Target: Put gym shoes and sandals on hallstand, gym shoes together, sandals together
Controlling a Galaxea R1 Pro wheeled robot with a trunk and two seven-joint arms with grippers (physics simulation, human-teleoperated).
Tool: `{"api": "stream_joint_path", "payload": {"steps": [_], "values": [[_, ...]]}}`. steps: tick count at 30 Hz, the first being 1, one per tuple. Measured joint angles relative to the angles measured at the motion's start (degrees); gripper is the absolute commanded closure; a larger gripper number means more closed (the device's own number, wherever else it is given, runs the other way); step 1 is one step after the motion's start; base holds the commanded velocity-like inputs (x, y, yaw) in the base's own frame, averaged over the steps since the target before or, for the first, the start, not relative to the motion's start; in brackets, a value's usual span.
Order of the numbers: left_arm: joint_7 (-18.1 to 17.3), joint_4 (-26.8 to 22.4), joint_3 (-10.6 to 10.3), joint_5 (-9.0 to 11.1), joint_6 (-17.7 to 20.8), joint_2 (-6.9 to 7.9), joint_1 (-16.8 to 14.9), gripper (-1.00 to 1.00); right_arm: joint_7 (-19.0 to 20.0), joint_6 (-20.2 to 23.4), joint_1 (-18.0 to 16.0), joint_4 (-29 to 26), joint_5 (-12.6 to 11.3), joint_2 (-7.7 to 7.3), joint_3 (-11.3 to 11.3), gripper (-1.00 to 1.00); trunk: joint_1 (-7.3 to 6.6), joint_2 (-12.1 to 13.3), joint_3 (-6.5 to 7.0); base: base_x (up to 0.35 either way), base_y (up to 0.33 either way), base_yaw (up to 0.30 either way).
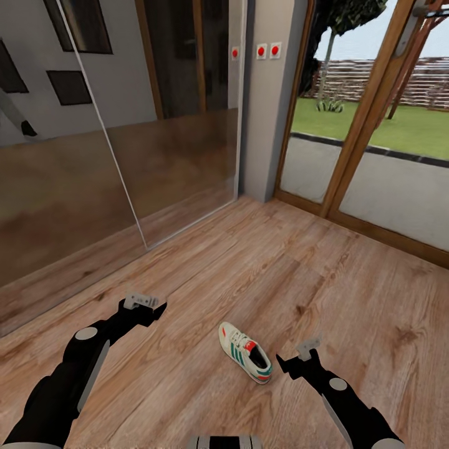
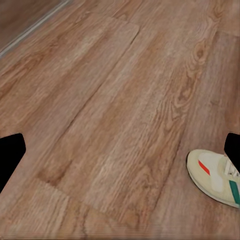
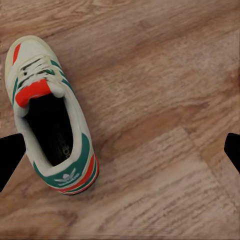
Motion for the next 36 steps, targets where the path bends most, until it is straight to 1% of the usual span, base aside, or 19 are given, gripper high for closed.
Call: {"api": "stream_joint_path", "payload": {"steps": [5,8,9,10,13,16,19,20,21,23,24,34,36], "values": [[0.0,0.0,0.0,0.0,0.0,0.01,0.0,-1.0,0.8,0.2,0.0,0.0,0.3,0.2,0.1,-1.0,0.13,-0.1,-1.37,0.0,0.0,0.119],[0.0,0.0,0.0,0.0,0.0,0.01,0.0,-1.0,1.2,0.2,0.0,0.0,1.4,0.37,0.3,-1.0,0.21,-0.1,-2.23,0.0,0.0,0.126],[0.0,0.0,0.0,-0.1,0.0,0.01,0.1,-1.0,1.5,0.3,0.0,-0.1,3.9,0.5,1.3,-1.0,0.2,-0.1,-2.28,0.0,0.0,0.062],[0.0,0.0,0.0,-0.1,0.0,0.01,0.1,-1.0,1.6,0.3,0.0,-0.3,5.1,0.55,1.8,-1.0,0.2,-0.1,-2.31,0.0,0.0,0.049],[0.0,0.0,0.0,-0.2,0.0,0.01,0.1,-1.0,1.7,0.5,0.0,-2.0,6.7,0.72,2.5,-1.0,0.2,-0.1,-2.36,0.0,0.0,0.023],[0.0,0.0,0.0,-0.2,0.0,0.01,0.2,-1.0,1.7,1.7,0.0,-3.8,7.1,0.89,2.8,-1.0,0.2,-0.1,-2.38,0.0,0.0,0.011],[0.0,0.0,0.0,-0.2,0.0,0.01,0.2,-1.0,1.7,4.4,0.0,-5.8,7.3,1.46,3.0,-1.0,0.2,-0.1,-2.38,0.0,0.0,0.005],[0.0,0.0,0.0,-0.1,0.0,0.01,0.2,-1.0,1.7,6.4,0.0,-7.1,7.5,1.86,3.4,-1.0,0.2,-0.1,-2.38,0.0,0.0,0.001],[0.0,0.0,0.0,-0.1,0.0,0.05,0.2,-1.0,1.7,10.1,0.0,-9.5,7.6,2.36,5.0,-1.0,0.2,-0.1,-2.38,0.0,0.0,0.001],[0.0,0.0,0.0,0.0,0.0,0.07,0.2,-1.0,1.6,11.5,0.0,-10.4,7.7,2.48,5.8,-1.0,0.2,-0.1,-2.39,0.0,0.0,0.0],[0.0,-0.1,0.0,0.0,0.0,0.09,0.2,-1.0,1.6,13.1,0.0,-11.5,7.7,2.46,6.8,-1.0,0.2,-0.1,-2.38,0.0,0.0,0.0],[0.0,-0.1,0.0,0.3,0.0,0.06,0.2,-1.0,1.7,13.8,0.0,-12.1,7.6,2.31,7.2,-1.0,0.2,-0.1,-2.4,0.0,0.0,0.0],[0.0,-0.1,0.0,0.3,0.0,0.03,0.2,-1.0,1.7,13.7,0.0,-12.1,7.6,2.15,7.2,-1.0,0.26,-0.1,-2.9,0.0,0.0,0.0]]}}
